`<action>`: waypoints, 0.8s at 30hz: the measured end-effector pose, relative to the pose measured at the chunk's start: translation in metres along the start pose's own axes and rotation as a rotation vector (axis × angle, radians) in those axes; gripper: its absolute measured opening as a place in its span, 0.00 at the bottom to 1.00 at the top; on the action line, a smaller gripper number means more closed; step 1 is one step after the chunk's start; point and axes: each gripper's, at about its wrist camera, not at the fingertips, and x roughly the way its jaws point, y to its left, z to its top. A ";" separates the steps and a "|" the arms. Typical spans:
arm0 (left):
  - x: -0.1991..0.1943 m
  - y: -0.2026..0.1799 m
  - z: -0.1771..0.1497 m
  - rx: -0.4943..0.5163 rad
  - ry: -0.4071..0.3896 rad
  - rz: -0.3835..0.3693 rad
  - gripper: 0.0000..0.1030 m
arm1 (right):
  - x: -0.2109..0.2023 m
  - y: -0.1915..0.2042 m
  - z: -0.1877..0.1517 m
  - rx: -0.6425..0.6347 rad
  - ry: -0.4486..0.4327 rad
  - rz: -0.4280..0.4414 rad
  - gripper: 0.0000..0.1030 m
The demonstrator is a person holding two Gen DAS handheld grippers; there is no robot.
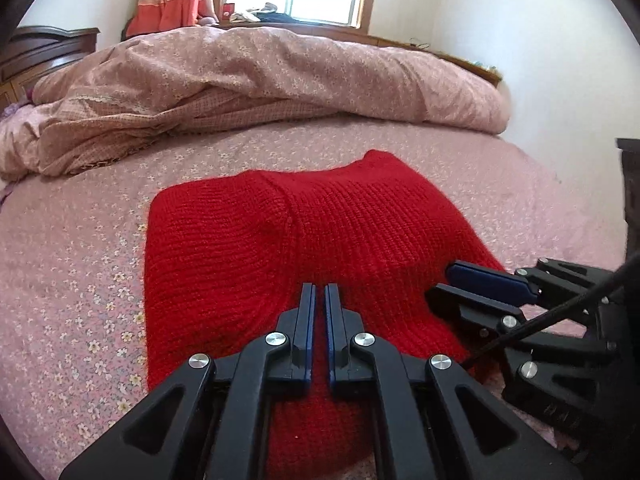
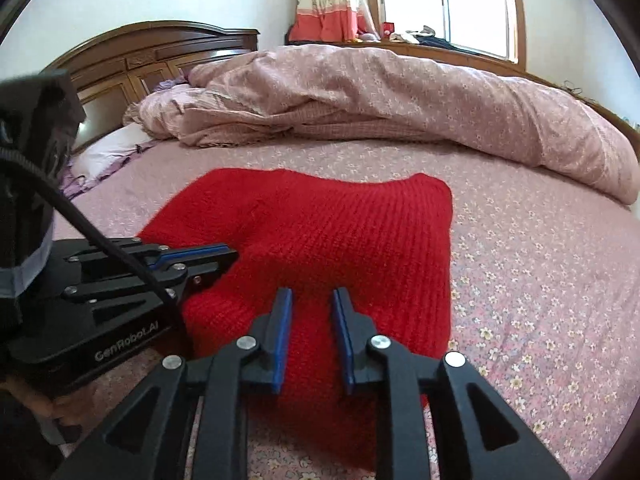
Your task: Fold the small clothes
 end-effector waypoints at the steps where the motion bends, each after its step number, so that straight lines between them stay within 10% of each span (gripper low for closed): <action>1: -0.003 0.006 0.000 -0.026 -0.013 -0.050 0.00 | -0.001 -0.001 0.003 -0.003 0.012 0.013 0.27; 7: -0.018 0.042 0.001 -0.155 0.023 -0.219 0.00 | -0.008 -0.033 0.005 0.184 -0.009 0.400 0.81; 13: -0.067 0.044 0.013 -0.049 -0.127 -0.098 0.68 | -0.026 -0.052 0.012 0.354 0.015 0.467 0.96; 18: -0.062 0.073 0.012 -0.095 -0.114 -0.076 0.80 | -0.027 -0.101 0.002 0.481 0.009 0.361 1.00; 24: 0.006 0.103 -0.014 -0.330 0.178 -0.213 0.95 | 0.032 -0.123 -0.033 0.744 0.190 0.518 1.00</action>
